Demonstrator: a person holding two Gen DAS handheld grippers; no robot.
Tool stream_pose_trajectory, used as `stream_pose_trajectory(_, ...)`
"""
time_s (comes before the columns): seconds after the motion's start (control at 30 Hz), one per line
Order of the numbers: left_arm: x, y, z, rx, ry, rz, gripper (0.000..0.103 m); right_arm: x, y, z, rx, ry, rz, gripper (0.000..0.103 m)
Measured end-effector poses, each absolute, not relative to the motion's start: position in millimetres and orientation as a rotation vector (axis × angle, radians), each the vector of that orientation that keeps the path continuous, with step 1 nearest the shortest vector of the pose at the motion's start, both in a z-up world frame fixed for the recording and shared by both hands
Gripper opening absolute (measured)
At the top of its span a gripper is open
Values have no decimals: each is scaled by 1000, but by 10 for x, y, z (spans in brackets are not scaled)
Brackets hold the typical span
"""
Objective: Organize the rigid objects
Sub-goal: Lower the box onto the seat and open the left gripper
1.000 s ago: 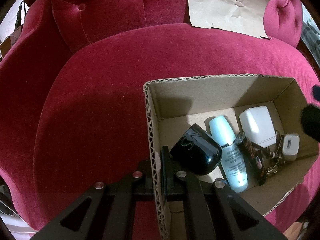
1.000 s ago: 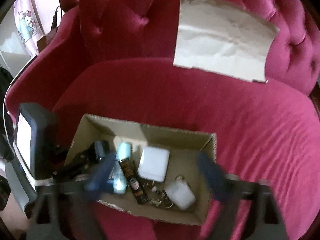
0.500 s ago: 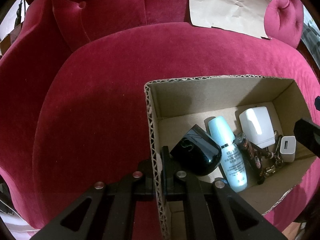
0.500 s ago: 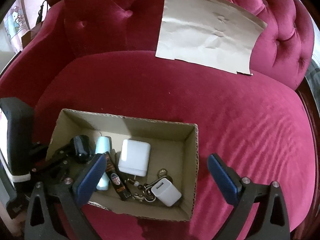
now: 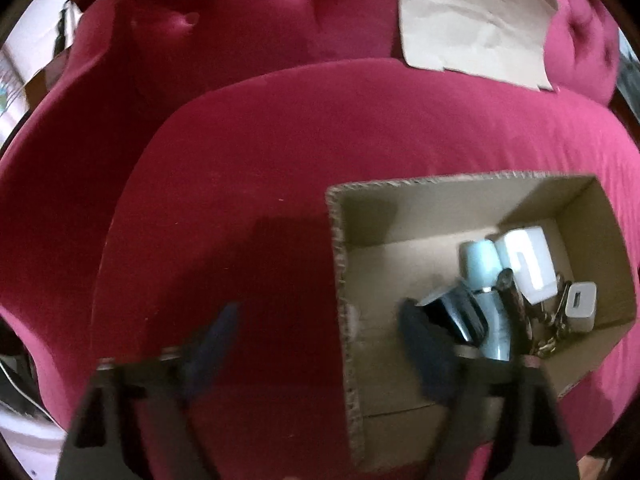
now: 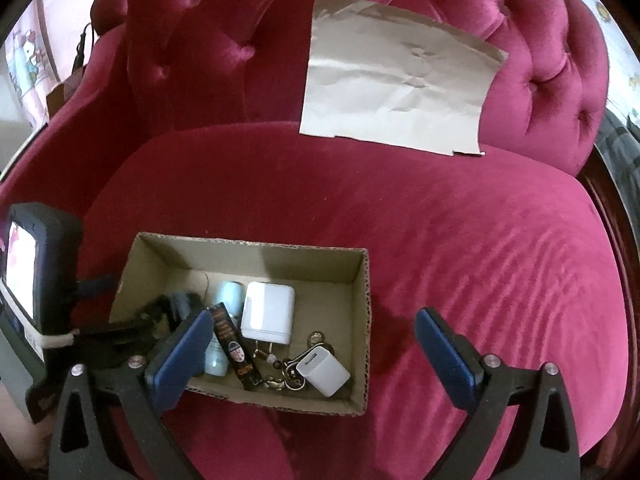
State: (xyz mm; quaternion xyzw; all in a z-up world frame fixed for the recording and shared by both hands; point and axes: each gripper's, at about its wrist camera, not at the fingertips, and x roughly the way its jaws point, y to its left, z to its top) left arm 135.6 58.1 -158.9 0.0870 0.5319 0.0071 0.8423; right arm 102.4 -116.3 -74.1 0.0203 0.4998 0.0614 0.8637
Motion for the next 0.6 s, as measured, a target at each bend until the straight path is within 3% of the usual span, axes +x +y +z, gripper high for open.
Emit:
stream_pose_trajectory(0.1,1316,619,-1530,192,1117,37,103,983,-1190,-668,55,1043,131,103)
stream_pose_trajectory(0.6,891,488,-946,177,1044,-2,103,613,-1241,-324,36,1004,139,103)
